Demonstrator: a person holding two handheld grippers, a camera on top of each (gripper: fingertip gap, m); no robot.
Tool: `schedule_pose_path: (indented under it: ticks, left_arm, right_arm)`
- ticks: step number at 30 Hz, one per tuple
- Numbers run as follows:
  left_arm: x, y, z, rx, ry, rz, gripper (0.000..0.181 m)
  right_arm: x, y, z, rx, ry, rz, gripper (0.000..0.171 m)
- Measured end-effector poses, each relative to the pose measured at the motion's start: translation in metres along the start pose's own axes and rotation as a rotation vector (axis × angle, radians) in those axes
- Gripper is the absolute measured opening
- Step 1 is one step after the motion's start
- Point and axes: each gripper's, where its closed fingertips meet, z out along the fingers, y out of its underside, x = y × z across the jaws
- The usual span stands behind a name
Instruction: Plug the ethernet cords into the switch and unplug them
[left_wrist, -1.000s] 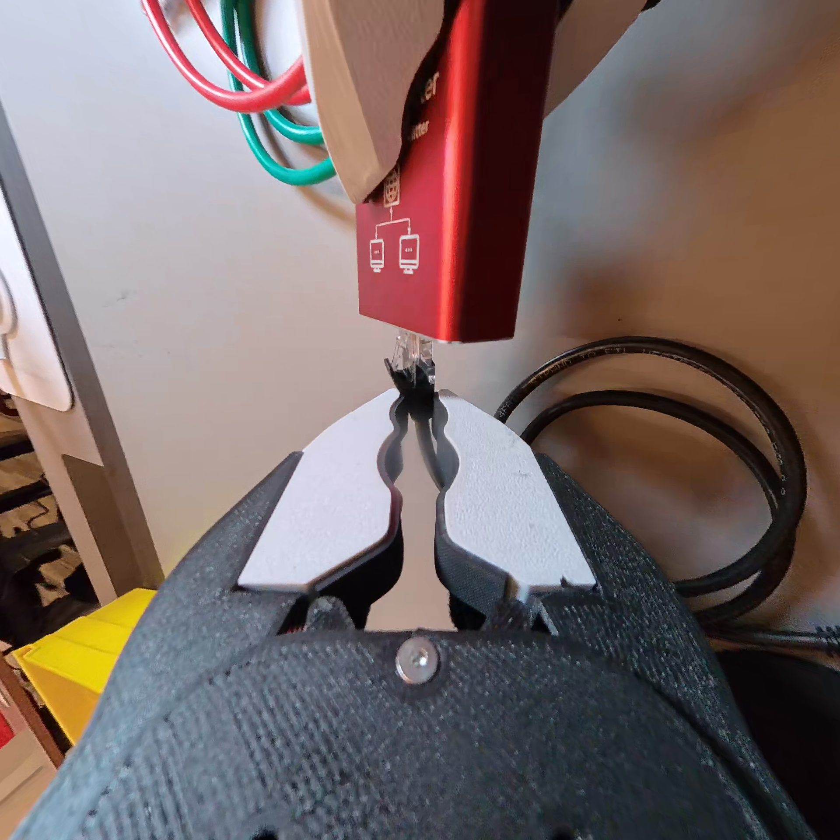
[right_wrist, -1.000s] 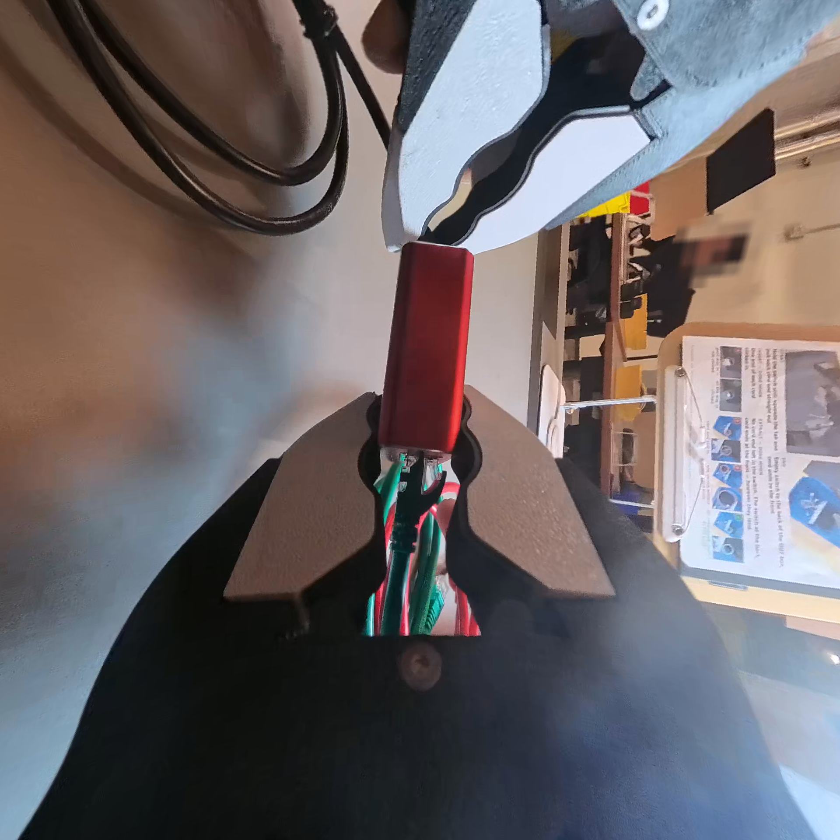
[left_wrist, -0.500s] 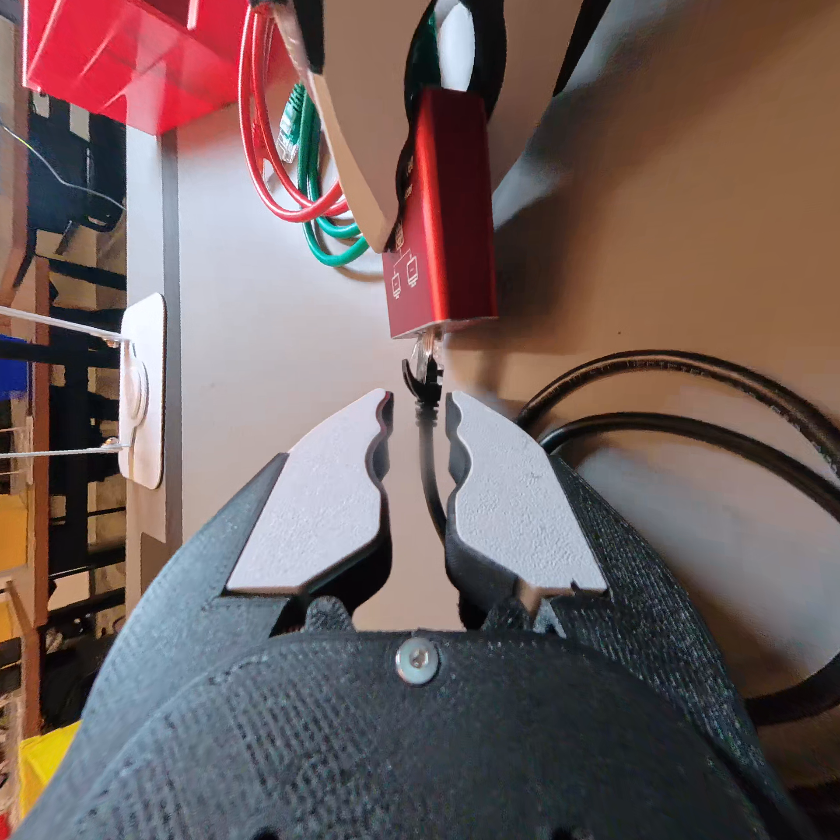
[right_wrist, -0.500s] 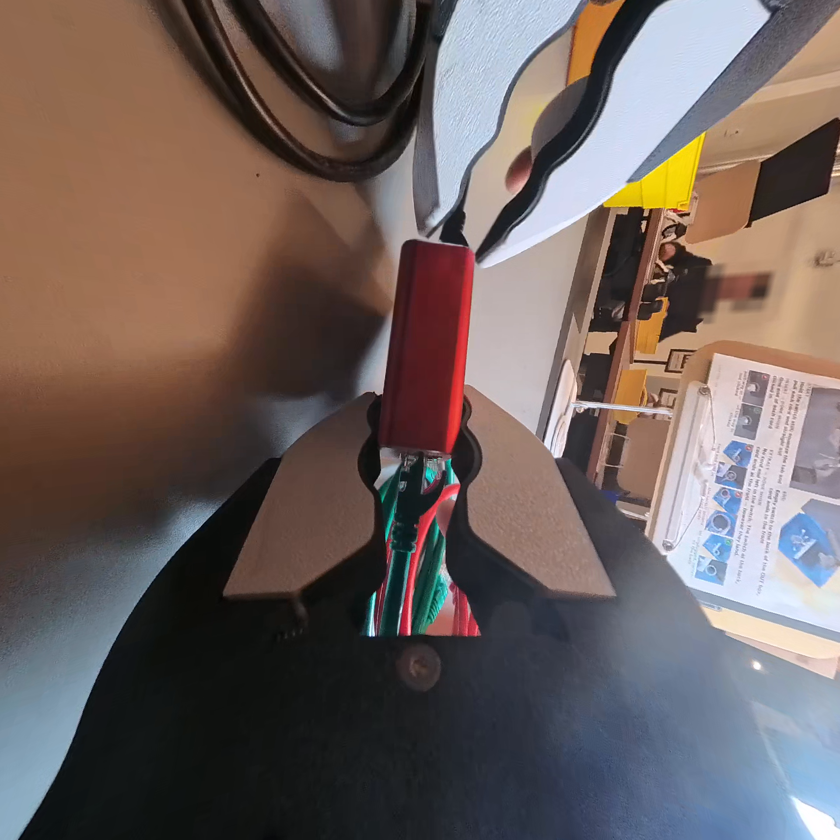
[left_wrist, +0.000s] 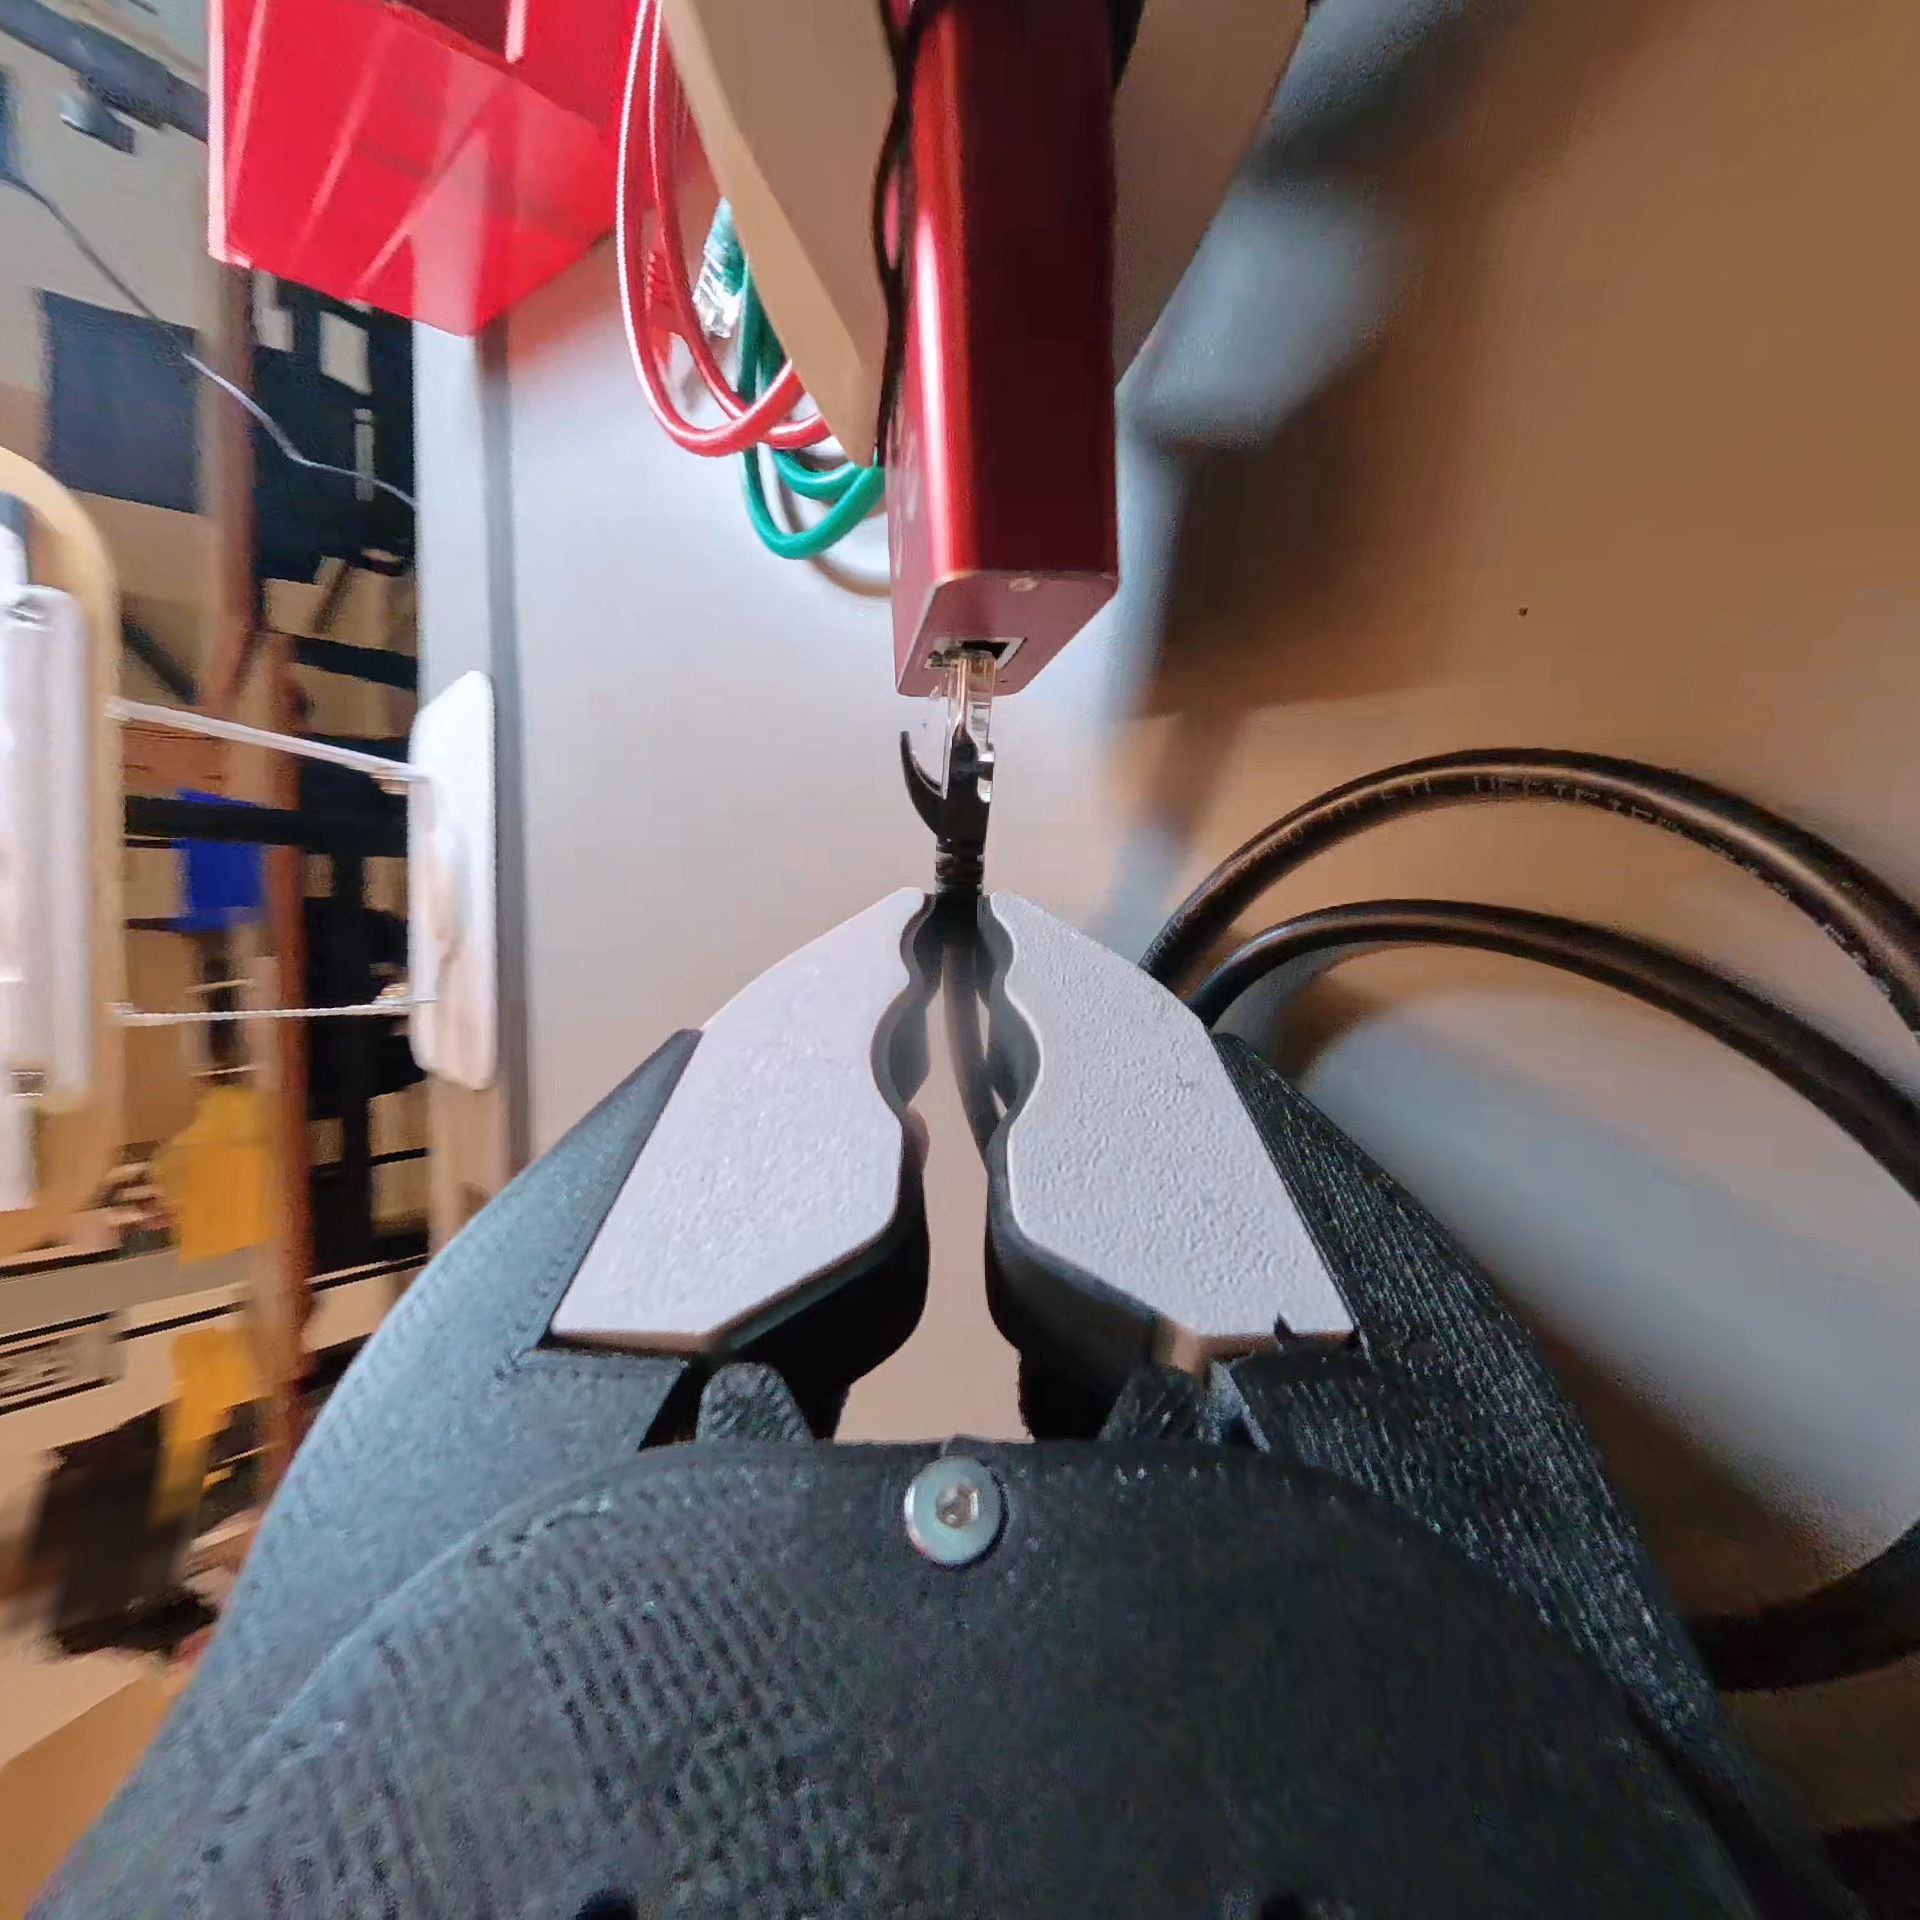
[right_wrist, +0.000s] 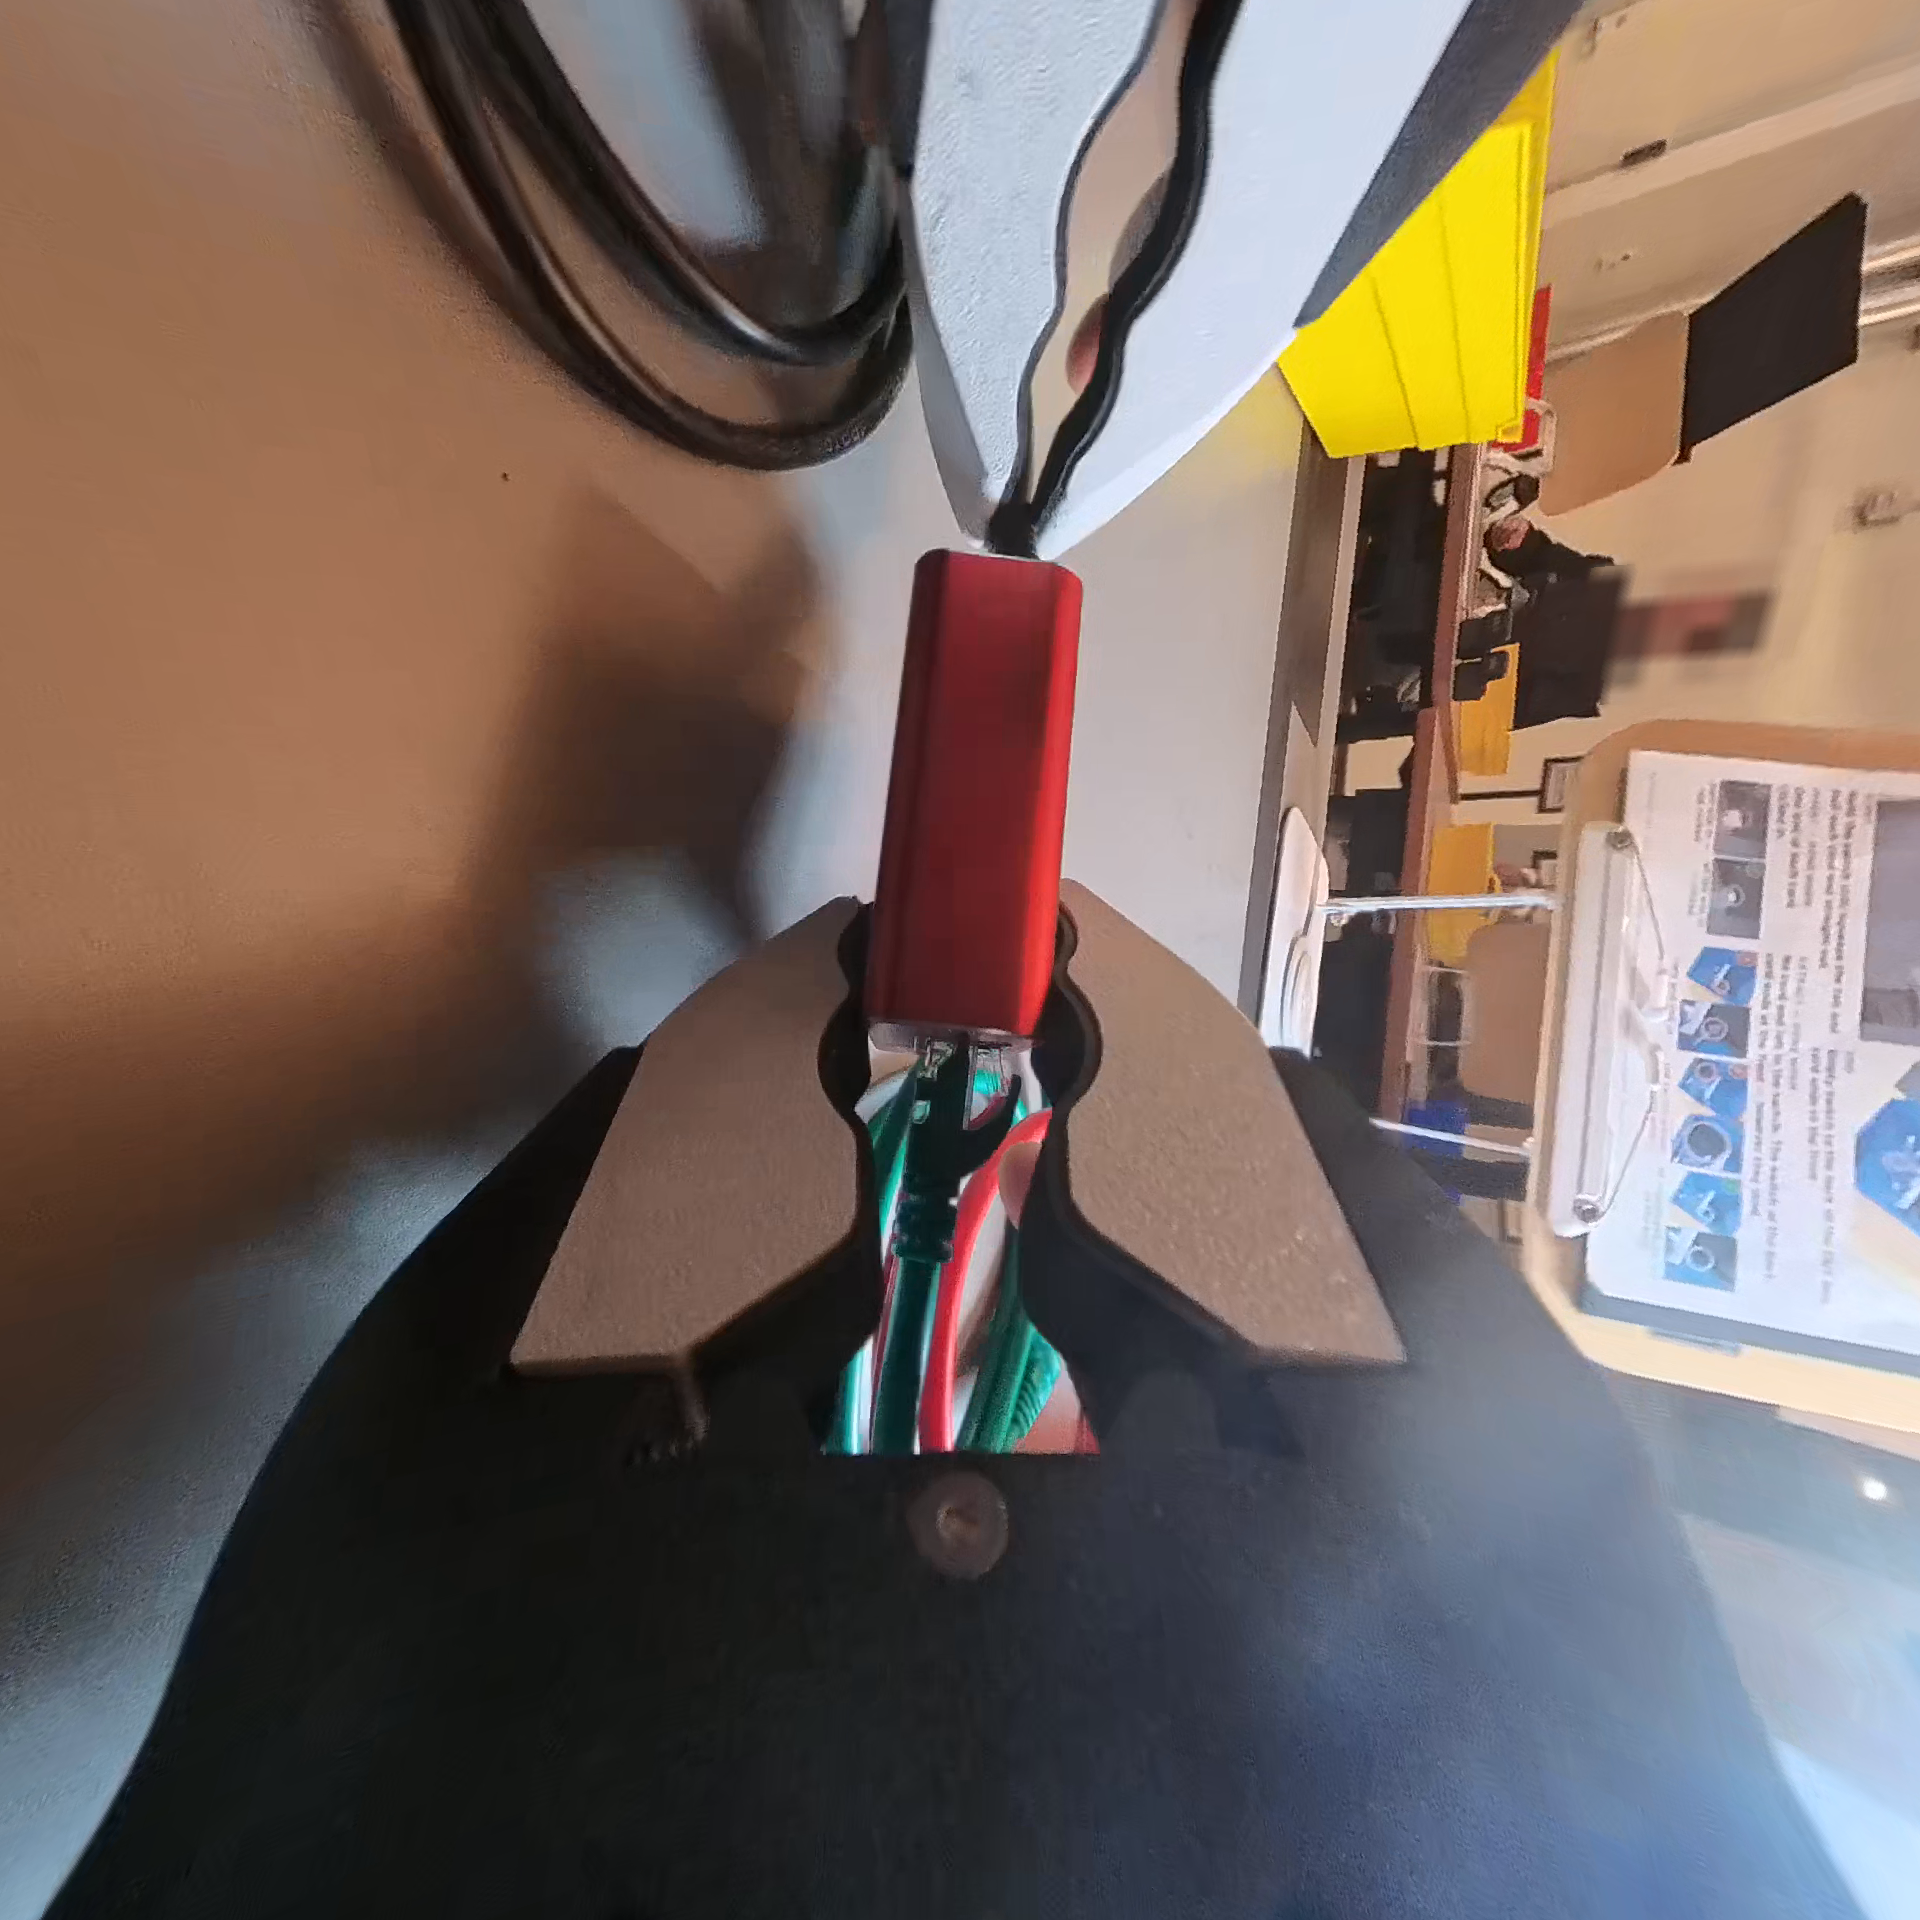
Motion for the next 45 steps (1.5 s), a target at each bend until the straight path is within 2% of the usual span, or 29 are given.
schedule_pose_path:
  ticks: [3,7,16,21,24,28,31,33,35,38,40,45]
  left_arm:
    - [-0.009,-0.005,-0.002,-0.085,-0.146,0.158,0.006]
    - [-0.018,-0.012,-0.007,-0.109,-0.214,0.136,0.006]
    - [-0.019,-0.032,-0.023,0.070,-0.173,0.039,0.004]
    - [-0.011,-0.031,-0.028,0.080,-0.146,-0.004,0.004]
    - [-0.011,-0.028,-0.031,0.103,-0.048,-0.151,0.006]
    - [-0.041,-0.039,-0.061,0.366,0.065,-0.537,0.025]
    - [-0.068,-0.041,-0.091,0.623,0.273,-0.870,0.027]
    - [-0.078,-0.028,-0.094,0.683,0.421,-1.016,0.028]
    - [-0.080,-0.028,-0.095,0.742,0.643,-1.161,0.030]
    - [-0.069,-0.053,-0.102,0.828,0.910,-1.207,0.036]
    - [-0.059,-0.066,-0.101,0.846,0.975,-1.200,0.034]
    - [-0.049,-0.080,-0.106,0.971,1.185,-1.335,0.035]
  right_arm:
    - [0.002,0.004,0.000,-0.006,-0.006,0.063,0.028]
    - [0.010,0.007,-0.002,-0.014,0.034,0.120,0.029]
    - [0.016,-0.008,-0.017,0.117,0.056,0.105,0.028]
    - [0.013,-0.014,-0.018,0.124,0.022,0.095,0.028]
    - [0.018,-0.015,-0.018,0.080,0.026,0.032,0.029]
    - [0.051,-0.013,-0.026,0.076,0.141,-0.041,0.028]
    - [0.073,-0.026,-0.038,0.149,0.241,-0.137,0.028]
    - [0.083,-0.050,-0.050,0.223,0.290,-0.224,0.028]
    - [0.090,-0.075,-0.059,0.270,0.329,-0.334,0.028]
    - [0.090,-0.101,-0.066,0.312,0.341,-0.461,0.028]
    - [0.087,-0.108,-0.068,0.336,0.346,-0.523,0.028]
    - [0.075,-0.115,-0.070,0.342,0.316,-0.668,0.028]
